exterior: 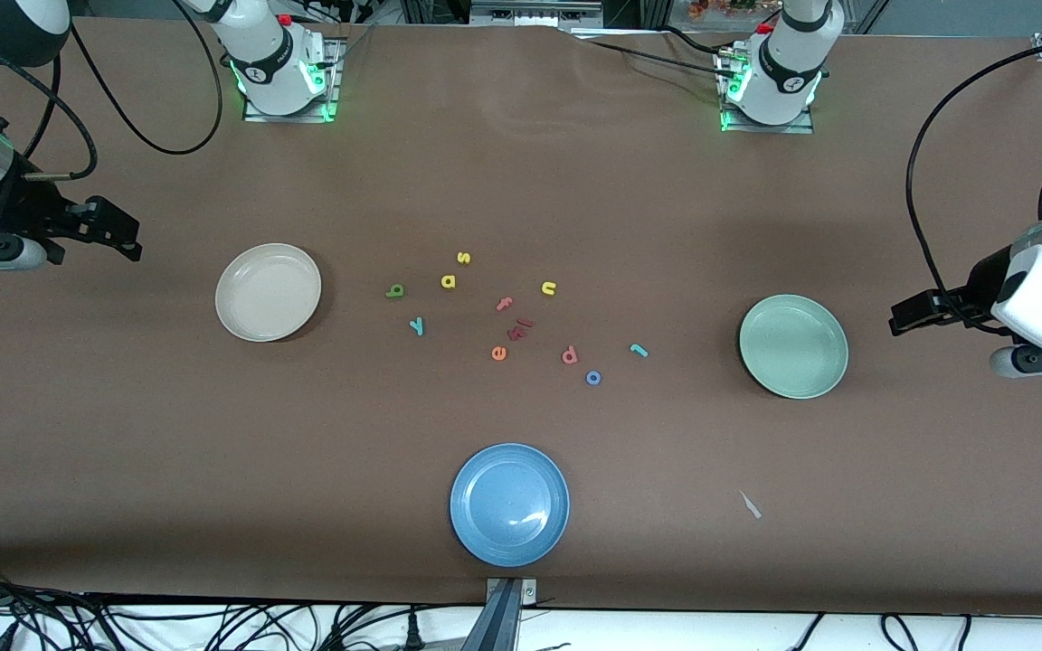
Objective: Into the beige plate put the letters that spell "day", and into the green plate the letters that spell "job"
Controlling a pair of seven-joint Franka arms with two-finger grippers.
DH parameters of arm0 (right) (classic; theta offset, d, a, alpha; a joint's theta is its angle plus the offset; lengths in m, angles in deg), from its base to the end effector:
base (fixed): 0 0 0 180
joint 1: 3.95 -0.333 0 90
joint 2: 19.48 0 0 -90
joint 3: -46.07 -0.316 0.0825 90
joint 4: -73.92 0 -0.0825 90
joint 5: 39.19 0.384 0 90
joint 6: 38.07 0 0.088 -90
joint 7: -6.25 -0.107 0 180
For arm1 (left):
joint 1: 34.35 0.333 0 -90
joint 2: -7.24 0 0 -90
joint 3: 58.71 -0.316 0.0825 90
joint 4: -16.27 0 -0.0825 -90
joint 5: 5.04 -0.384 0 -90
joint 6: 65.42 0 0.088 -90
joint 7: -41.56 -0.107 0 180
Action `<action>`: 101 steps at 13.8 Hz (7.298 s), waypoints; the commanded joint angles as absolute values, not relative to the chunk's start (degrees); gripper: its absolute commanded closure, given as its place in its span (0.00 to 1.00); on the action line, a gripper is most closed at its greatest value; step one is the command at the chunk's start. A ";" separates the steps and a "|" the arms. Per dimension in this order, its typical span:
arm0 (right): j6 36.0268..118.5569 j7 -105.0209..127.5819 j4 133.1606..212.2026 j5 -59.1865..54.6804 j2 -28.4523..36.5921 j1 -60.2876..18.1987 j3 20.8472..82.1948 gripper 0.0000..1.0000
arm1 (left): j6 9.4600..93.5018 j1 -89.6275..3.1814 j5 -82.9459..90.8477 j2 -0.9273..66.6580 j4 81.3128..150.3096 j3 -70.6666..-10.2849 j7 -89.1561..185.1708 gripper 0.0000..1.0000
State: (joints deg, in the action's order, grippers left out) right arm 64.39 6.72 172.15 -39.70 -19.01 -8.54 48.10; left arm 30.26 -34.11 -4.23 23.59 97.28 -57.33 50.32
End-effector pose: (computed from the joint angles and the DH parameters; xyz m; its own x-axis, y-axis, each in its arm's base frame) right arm 0.5714 0.0249 0.5708 0.9964 0.0547 0.0655 0.0542 -0.9985 0.0096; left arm 0.6442 -0.0122 0.5362 0.9904 0.1347 -0.0321 0.1353 -0.9907 0.0161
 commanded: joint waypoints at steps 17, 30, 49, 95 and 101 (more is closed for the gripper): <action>63.36 6.78 170.95 -39.71 -18.60 -8.60 48.01 0.00 | 29.59 -33.64 -5.92 25.61 97.05 -57.22 50.17 0.00; 63.98 2.93 170.95 -38.75 -12.03 -15.01 47.74 0.00 | 27.66 -35.31 -5.48 29.73 98.10 -56.60 54.64 0.00; 95.41 -26.71 179.55 -38.66 11.80 -34.87 47.57 0.17 | 60.62 -51.30 9.10 49.35 106.52 -56.34 110.27 0.01; 99.84 4.76 204.09 -38.57 -0.32 -36.73 68.05 0.01 | 44.17 -23.45 -5.22 42.04 114.71 -51.95 68.98 1.00; 97.02 -15.35 199.70 -37.61 -0.94 -37.17 61.11 0.01 | 46.64 -23.01 -5.22 43.98 114.71 -51.95 69.07 0.71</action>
